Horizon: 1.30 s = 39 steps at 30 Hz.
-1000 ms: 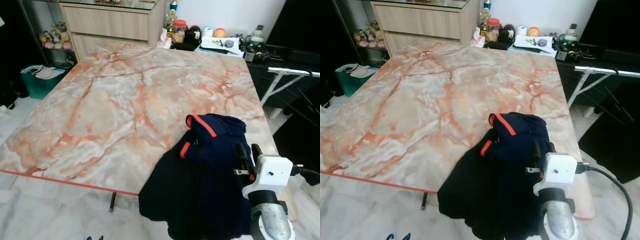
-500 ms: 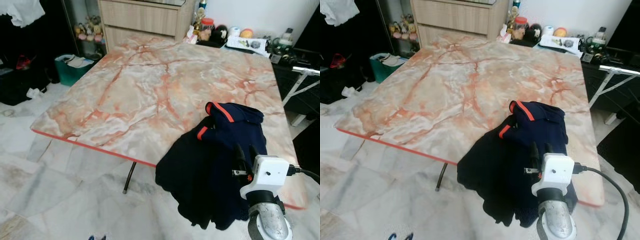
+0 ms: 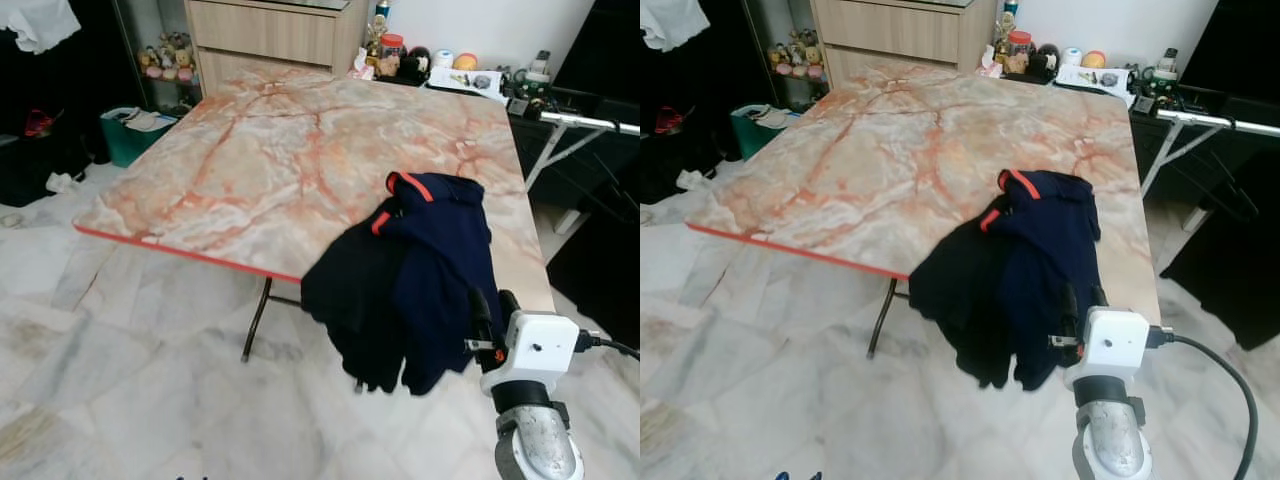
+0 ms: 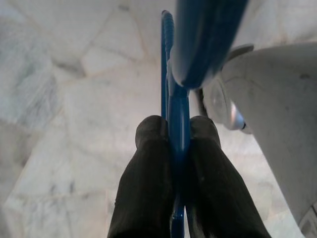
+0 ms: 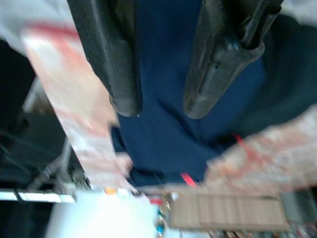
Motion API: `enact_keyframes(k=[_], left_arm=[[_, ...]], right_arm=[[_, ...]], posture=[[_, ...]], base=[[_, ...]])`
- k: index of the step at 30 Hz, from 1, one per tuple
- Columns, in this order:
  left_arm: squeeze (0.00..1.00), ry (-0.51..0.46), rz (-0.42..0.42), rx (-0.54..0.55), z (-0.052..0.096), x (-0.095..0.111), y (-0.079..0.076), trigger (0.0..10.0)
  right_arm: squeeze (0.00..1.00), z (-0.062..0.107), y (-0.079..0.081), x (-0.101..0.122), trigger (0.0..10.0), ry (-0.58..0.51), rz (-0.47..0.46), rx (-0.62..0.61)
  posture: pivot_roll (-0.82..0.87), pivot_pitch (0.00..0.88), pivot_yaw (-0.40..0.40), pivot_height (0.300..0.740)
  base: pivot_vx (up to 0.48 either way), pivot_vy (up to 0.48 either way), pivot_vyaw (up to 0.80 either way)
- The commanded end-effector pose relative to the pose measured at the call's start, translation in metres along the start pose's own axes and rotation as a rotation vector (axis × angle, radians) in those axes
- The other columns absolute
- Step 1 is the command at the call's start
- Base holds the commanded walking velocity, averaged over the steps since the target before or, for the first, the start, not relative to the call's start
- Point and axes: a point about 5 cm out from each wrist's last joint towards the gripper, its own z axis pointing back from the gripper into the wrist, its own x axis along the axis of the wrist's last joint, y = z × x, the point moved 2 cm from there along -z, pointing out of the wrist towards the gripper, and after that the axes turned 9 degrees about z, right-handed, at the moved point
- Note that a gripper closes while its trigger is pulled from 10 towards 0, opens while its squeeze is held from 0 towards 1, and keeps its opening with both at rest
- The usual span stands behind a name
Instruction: Hang hanger
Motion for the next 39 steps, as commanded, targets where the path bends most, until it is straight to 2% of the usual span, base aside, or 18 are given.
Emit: enact_keyframes(k=[1, 5, 8, 10, 11, 12, 13, 17, 19, 21, 24, 25, 27, 30, 31, 33, 35, 39], left_arm=[[0.0, 0.043, -0.003, -0.004, 0.003, -0.012, -0.001, 10.0], [0.0, 0.045, -0.008, 0.0, 0.003, -0.012, -0.001, 10.0], [0.0, 0.045, -0.008, 0.0, 0.002, -0.012, -0.002, 10.0], [0.0, 0.044, -0.006, 0.0, 0.002, -0.012, -0.003, 10.0], [0.0, 0.044, -0.006, 0.0, 0.002, -0.012, -0.003, 10.0], [0.0, 0.044, -0.007, -0.001, 0.002, -0.012, -0.003, 10.0], [0.0, 0.043, -0.006, -0.001, 0.002, -0.011, -0.004, 10.0], [0.0, 0.035, 0.003, 0.002, 0.001, -0.01, -0.005, 10.0], [0.0, 0.026, 0.007, 0.006, 0.001, -0.008, -0.005, 10.0], [0.0, 0.023, 0.007, 0.007, 0.001, -0.007, -0.005, 10.0], [0.0, 0.011, 0.011, 0.013, 0.0, -0.003, -0.003, 10.0], [0.0, 0.008, 0.01, 0.014, 0.0, -0.002, -0.003, 10.0], [0.0, 0.008, 0.013, 0.017, -0.001, -0.002, -0.003, 10.0], [0.0, 0.008, 0.014, 0.015, -0.001, -0.001, -0.004, 10.0], [0.0, 0.007, 0.01, 0.014, -0.002, 0.0, -0.005, 10.0], [0.0, 0.002, 0.01, 0.012, -0.002, 0.002, -0.006, 10.0], [0.0, -0.016, -0.008, -0.009, -0.003, 0.007, -0.008, 10.0], [0.0, -0.011, -0.024, -0.008, -0.003, 0.007, -0.008, 10.0]], right_arm=[[0.0, 0.001, -0.002, -0.006, 10.0, 0.019, 0.009, -0.006], [0.0, 0.002, -0.001, -0.011, 10.0, 0.038, 0.002, -0.007], [0.0, 0.002, -0.001, -0.037, 10.0, 0.149, -0.042, -0.03], [0.0, 0.004, -0.002, -0.066, 10.0, 0.285, -0.039, -0.037], [0.0, 0.004, -0.002, -0.066, 10.0, 0.285, -0.039, -0.037], [0.0, 0.006, 0.0, -0.085, 10.0, 0.355, -0.127, -0.045], [0.0, 0.008, 0.002, -0.096, 10.0, 0.4, -0.159, -0.042], [0.0, 0.016, 0.011, -0.137, 10.0, 0.563, -0.187, -0.016], [0.0, 0.026, 0.02, -0.163, 10.0, 0.665, -0.144, 0.027], [0.0, 0.03, 0.022, -0.171, 10.0, 0.701, -0.131, 0.037], [0.0, 0.051, 0.031, -0.194, 10.0, 0.808, -0.061, 0.112], [0.0, 0.071, 0.03, -0.209, 10.0, 0.897, 0.024, 0.159], [0.0, 0.085, 0.028, -0.218, 10.0, 0.957, 0.062, 0.171], [0.0, 0.099, 0.022, -0.226, 10.0, 1.023, 0.051, 0.146], [0.0, 0.106, 0.02, -0.229, 10.0, 1.047, 0.013, 0.115], [0.0, 0.105, 0.02, -0.229, 10.0, 1.04, -0.013, 0.105], [0.0, 0.102, 0.034, -0.226, 10.0, 0.992, -0.023, 0.183], [0.0, 0.102, 0.035, -0.226, 10.0, 0.999, -0.043, 0.163]], posture=[[0.0, 0.136, -0.022, 0.74], [0.0, 0.134, -0.023, 0.74], [0.0, 0.13, -0.025, 0.74], [0.0, 0.127, -0.025, 0.74], [0.0, 0.127, -0.025, 0.74], [-0.01, 0.123, -0.029, 0.74], [0.0, 0.119, -0.027, 0.74], [0.0, 0.11, -0.032, 0.74], [0.0, 0.1, -0.03, 0.74], [0.0, 0.1, -0.029, 0.74], [-0.01, 0.09, -0.032, 0.74], [-0.02, 0.082, -0.033, 0.74], [-0.03, 0.07, -0.036, 0.74], [-0.02, 0.067, -0.039, 0.74], [-0.02, 0.062, -0.038, 0.74], [-0.02, 0.06, -0.036, 0.74], [-0.03, 0.059, -0.036, 0.74], [-0.03, 0.046, -0.031, 0.74]], base=[[-0.259, 0.0, 0.0], [0.0, 0.0, 0.0], [0.0, 0.0, 0.0], [0.0, 0.0, 0.0], [0.0, 0.0, 0.0], [0.0, 0.0, 0.0], [0.0, 0.0, 0.0], [0.0, 0.0, 0.0], [0.0, 0.0, 0.0], [0.0, 0.0, 0.0], [0.0, 0.0, 0.0], [0.0, 0.0, 0.0], [0.0, 0.0, 0.0], [0.0, 0.0, 0.0], [0.0, 0.0, 0.0], [0.0, 0.0, 0.0], [0.0, 0.0, 0.0], [0.0, -0.135, 0.0]])
